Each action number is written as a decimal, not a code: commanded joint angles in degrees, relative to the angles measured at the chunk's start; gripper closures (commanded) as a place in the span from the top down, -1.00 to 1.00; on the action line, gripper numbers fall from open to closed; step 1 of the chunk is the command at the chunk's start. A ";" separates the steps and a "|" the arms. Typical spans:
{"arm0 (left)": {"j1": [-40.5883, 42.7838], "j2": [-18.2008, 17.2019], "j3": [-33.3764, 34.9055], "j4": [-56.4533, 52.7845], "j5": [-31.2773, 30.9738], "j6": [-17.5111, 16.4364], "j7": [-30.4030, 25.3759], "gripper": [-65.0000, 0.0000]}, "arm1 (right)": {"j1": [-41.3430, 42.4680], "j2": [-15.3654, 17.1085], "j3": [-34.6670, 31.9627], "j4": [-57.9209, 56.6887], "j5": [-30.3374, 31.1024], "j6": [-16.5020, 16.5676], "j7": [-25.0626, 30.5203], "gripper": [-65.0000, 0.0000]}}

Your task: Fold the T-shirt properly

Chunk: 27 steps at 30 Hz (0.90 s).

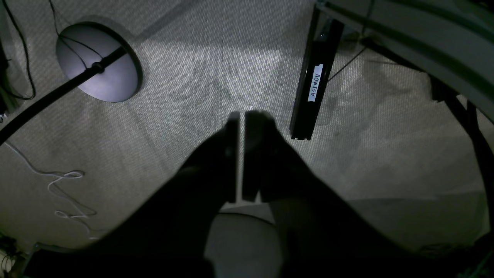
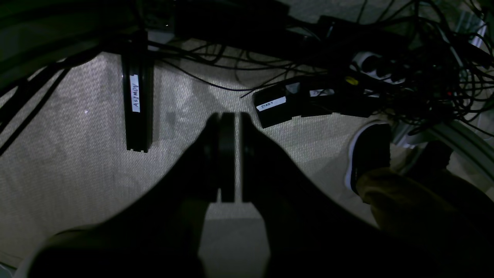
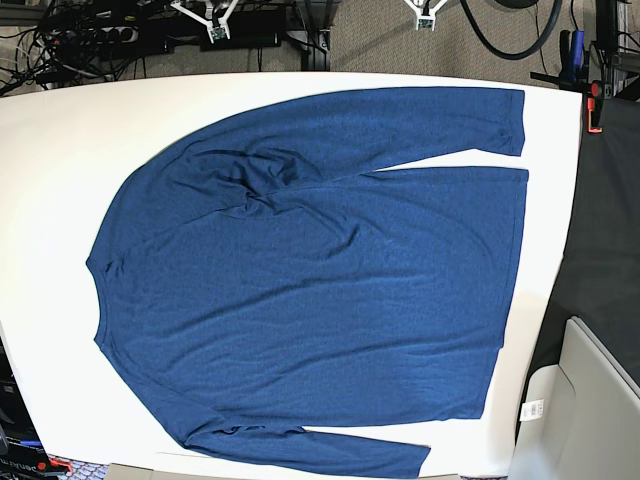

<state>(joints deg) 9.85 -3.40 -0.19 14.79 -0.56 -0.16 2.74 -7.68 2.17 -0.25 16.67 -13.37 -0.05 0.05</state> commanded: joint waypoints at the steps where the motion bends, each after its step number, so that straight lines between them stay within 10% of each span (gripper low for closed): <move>1: 0.31 -0.43 -0.21 0.11 0.07 0.21 -0.41 -1.00 | -0.36 0.15 0.12 0.17 0.13 -0.08 0.43 -1.00; 13: 5.85 -2.01 -0.12 4.60 0.07 0.21 -0.41 -1.00 | -3.35 1.30 0.12 1.22 0.13 -0.08 0.60 -1.00; 27: 21.85 -9.66 -0.39 28.33 -0.10 0.21 -0.06 -1.00 | -21.64 8.07 0.12 27.42 0.13 -0.17 0.43 -1.00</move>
<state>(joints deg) 30.55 -12.38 -0.40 42.59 -0.56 -0.36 3.25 -28.42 9.96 -0.25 43.51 -13.43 -0.23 -0.54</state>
